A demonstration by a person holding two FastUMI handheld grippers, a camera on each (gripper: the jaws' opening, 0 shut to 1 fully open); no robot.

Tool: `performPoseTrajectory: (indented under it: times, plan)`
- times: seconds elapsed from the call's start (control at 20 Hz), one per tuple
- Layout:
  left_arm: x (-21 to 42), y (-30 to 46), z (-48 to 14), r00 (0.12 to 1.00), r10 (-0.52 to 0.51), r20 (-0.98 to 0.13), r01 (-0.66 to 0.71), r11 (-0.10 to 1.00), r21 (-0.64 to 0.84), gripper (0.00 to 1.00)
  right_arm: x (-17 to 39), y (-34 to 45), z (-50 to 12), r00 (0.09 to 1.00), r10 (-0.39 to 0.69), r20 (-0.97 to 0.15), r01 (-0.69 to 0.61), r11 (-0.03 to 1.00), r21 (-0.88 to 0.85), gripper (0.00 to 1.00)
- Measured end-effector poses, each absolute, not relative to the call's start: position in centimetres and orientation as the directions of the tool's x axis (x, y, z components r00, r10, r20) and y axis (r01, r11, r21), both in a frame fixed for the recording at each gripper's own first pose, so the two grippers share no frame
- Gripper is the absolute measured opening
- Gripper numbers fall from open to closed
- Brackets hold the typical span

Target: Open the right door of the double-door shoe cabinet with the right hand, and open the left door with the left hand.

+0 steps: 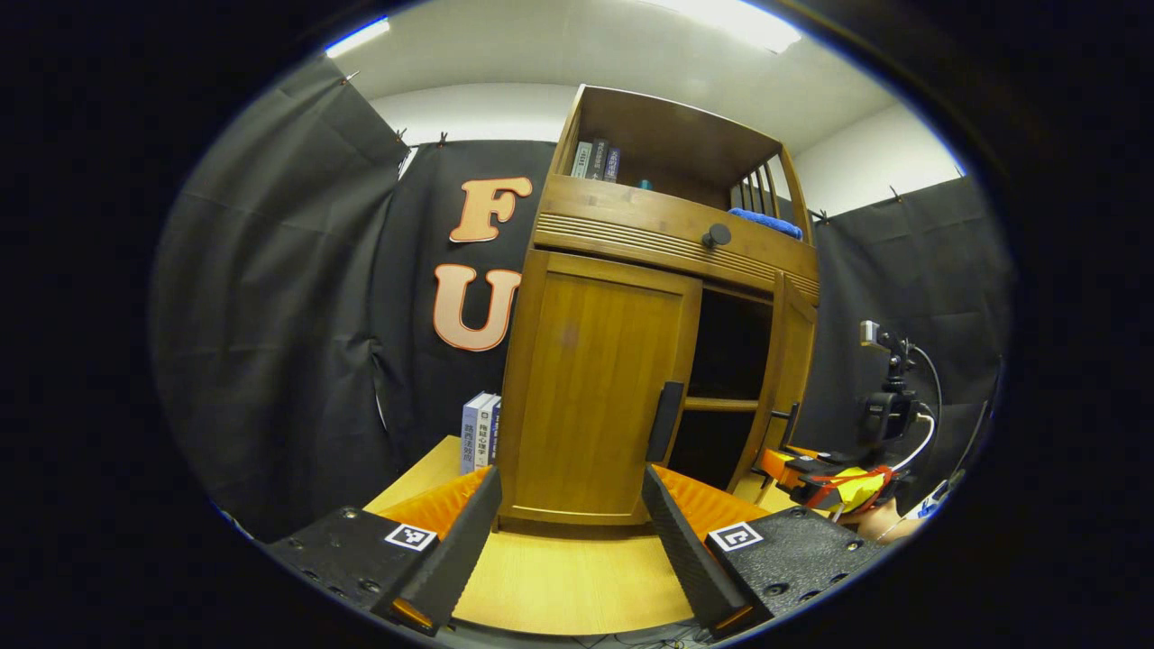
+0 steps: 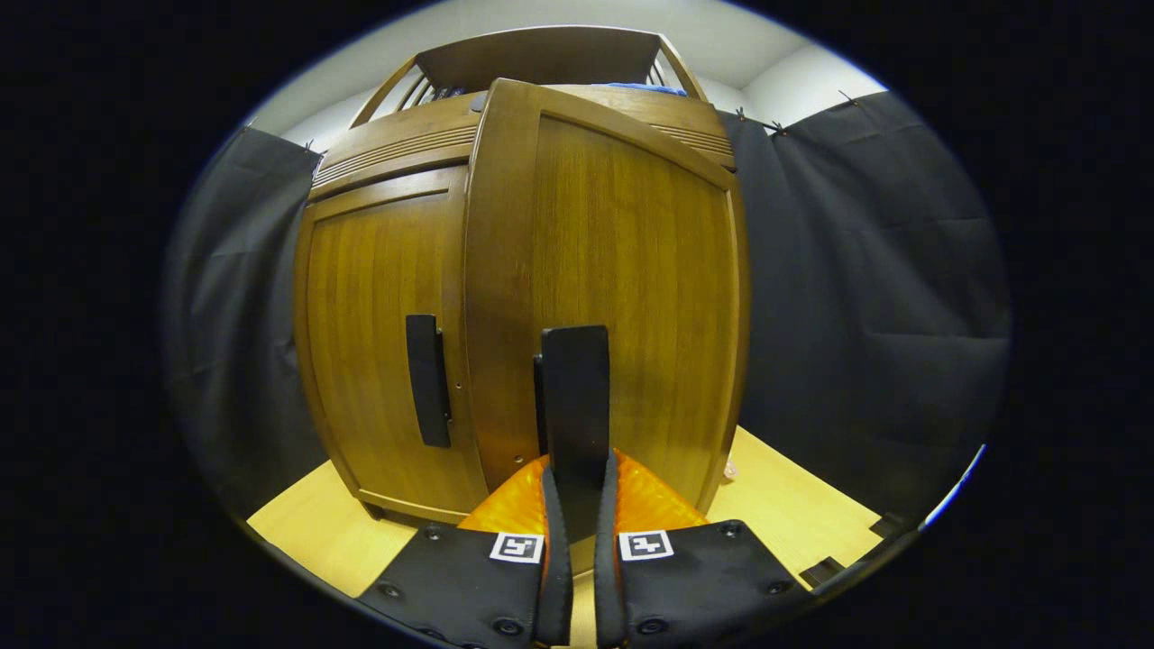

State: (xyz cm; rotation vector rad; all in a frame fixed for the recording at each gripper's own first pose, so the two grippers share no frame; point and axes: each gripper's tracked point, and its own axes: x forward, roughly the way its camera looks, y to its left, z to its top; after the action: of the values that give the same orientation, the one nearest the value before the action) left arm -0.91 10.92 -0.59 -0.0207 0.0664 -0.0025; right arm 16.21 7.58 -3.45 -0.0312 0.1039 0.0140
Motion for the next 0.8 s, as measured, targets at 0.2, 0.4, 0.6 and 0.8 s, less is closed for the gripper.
performPoseTrajectory:
  times: [0.2, 0.4, 0.6, 0.8]
  plan:
    - [-0.4, 9.3, -0.8, 0.997, -0.01, -0.072, 0.008, 0.999, -0.031, 0.95, 14.2, 5.4, -3.2, 0.994, -0.028, -0.106, 0.025, 0.999, -0.031, 0.17]
    - [0.1, 7.1, -0.8, 0.997, -0.024, -0.072, 0.023, 1.0, -0.015, 0.92, 12.0, 2.4, -2.9, 0.993, -0.071, -0.09, 0.069, 0.997, -0.02, 0.17]
    - [0.6, 4.4, -1.1, 0.996, -0.043, -0.074, 0.042, 0.999, -0.02, 0.92, 10.6, -1.2, -2.5, 0.987, -0.13, -0.092, 0.124, 0.99, -0.067, 0.09]
    - [1.1, 1.5, -1.7, 0.994, -0.064, -0.089, 0.062, 0.998, -0.027, 0.95, 9.6, -3.0, -2.4, 0.989, -0.098, -0.112, 0.097, 0.995, -0.019, 0.08]
